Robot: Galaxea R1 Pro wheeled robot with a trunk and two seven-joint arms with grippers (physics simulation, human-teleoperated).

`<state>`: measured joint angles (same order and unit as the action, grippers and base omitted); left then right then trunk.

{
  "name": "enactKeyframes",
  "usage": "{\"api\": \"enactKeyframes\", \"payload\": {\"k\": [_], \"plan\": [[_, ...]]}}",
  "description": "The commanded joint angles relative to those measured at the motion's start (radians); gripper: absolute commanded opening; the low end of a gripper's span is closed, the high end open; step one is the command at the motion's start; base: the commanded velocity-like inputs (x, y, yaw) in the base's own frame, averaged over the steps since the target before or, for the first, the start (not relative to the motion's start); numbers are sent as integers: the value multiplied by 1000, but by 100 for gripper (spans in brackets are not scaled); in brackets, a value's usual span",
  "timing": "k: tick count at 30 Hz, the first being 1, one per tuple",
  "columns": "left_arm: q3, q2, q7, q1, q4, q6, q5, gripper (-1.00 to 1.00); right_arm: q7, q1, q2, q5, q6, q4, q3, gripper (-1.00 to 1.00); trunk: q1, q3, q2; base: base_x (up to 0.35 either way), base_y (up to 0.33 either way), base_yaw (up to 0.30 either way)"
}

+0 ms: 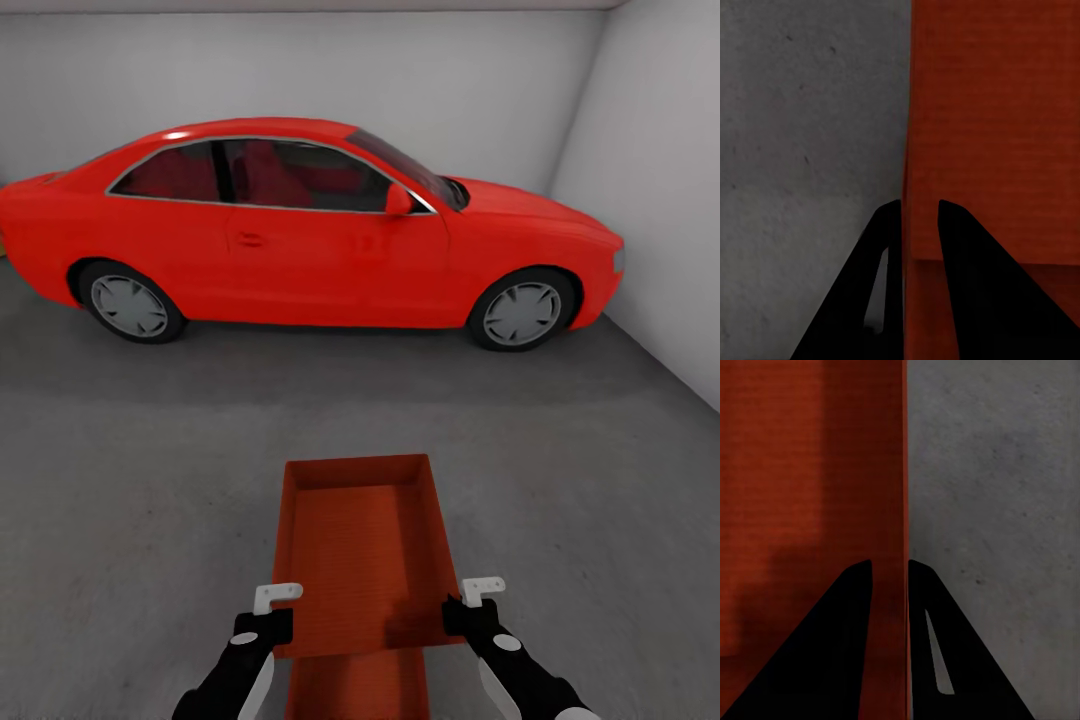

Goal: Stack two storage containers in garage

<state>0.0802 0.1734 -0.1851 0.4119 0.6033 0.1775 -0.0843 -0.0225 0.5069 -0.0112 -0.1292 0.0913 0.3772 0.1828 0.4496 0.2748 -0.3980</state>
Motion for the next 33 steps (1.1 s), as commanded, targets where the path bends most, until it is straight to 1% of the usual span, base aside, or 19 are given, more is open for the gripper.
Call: {"api": "enactKeyframes", "payload": {"k": [1,11,23,33], "plan": [[4,1,-2,1,15,7,-12,-100,7,1,3,-16,4,-3,17,-100,0,4,-2,0,0,0],[4,1,-1,1,16,7,-12,-100,7,1,3,-16,4,-3,17,-100,0,20,-2,0,0,0],[4,1,-1,1,16,7,-12,-100,7,1,3,-16,5,-4,15,-100,0,23,-2,0,0,0],[4,1,-1,1,16,7,-12,-100,7,1,3,-16,4,-4,17,-100,0,39,-2,0,0,0]]}}
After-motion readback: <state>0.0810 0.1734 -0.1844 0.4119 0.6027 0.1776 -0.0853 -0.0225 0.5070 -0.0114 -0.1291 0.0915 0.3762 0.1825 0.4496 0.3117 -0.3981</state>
